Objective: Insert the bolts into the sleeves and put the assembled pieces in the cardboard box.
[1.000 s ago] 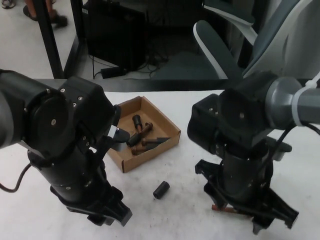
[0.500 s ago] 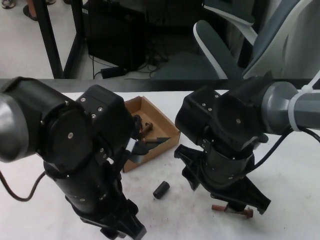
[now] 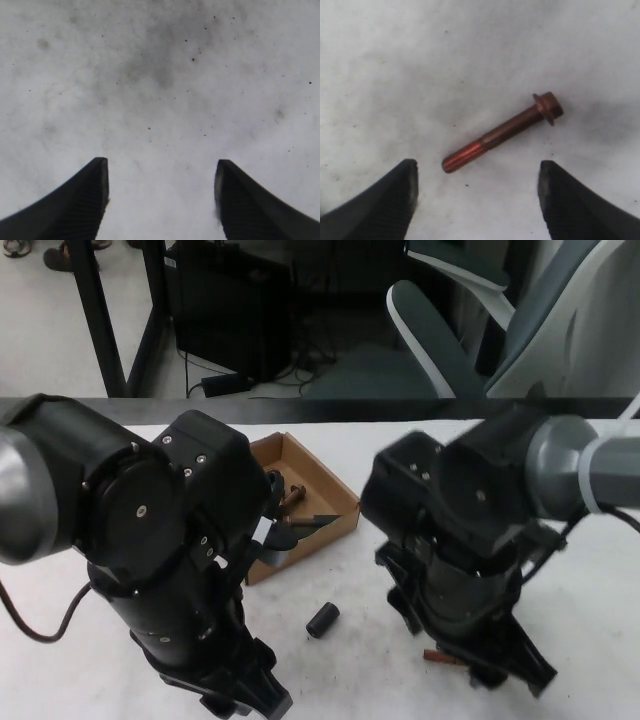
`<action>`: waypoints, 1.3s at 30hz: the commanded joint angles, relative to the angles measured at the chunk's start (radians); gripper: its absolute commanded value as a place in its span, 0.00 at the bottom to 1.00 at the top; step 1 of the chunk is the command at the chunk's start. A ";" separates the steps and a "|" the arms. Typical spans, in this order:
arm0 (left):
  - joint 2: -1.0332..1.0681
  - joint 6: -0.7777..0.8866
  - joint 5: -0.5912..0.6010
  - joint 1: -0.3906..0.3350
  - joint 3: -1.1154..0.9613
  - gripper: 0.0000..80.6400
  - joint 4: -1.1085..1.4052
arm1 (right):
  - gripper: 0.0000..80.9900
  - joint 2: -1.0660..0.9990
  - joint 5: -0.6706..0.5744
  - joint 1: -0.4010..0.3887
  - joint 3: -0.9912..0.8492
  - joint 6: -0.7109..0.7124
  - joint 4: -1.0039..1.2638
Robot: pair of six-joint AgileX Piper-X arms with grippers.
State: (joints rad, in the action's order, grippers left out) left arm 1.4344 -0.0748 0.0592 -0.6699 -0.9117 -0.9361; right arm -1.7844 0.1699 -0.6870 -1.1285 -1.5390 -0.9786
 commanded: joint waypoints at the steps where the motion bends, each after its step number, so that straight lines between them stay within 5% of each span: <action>1: -0.005 -0.004 -0.013 -0.005 -0.006 0.72 -0.004 | 0.79 0.013 -0.037 0.006 0.042 -0.024 0.033; 14: -0.005 -0.004 -0.013 -0.005 -0.006 0.72 -0.012 | 0.79 0.013 0.035 0.020 0.072 0.164 0.226; 26: -0.005 -0.004 -0.013 -0.005 -0.006 0.72 -0.012 | 0.79 0.013 0.051 0.093 0.103 0.115 0.217; 39: -0.005 -0.004 -0.013 -0.005 -0.006 0.72 -0.012 | 0.79 0.013 0.054 0.099 0.130 0.455 0.327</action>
State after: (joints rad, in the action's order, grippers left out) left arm 1.4344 -0.0748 0.0592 -0.6699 -0.9117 -0.9449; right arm -1.7694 0.2111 -0.5938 -1.0038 -1.1664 -0.6714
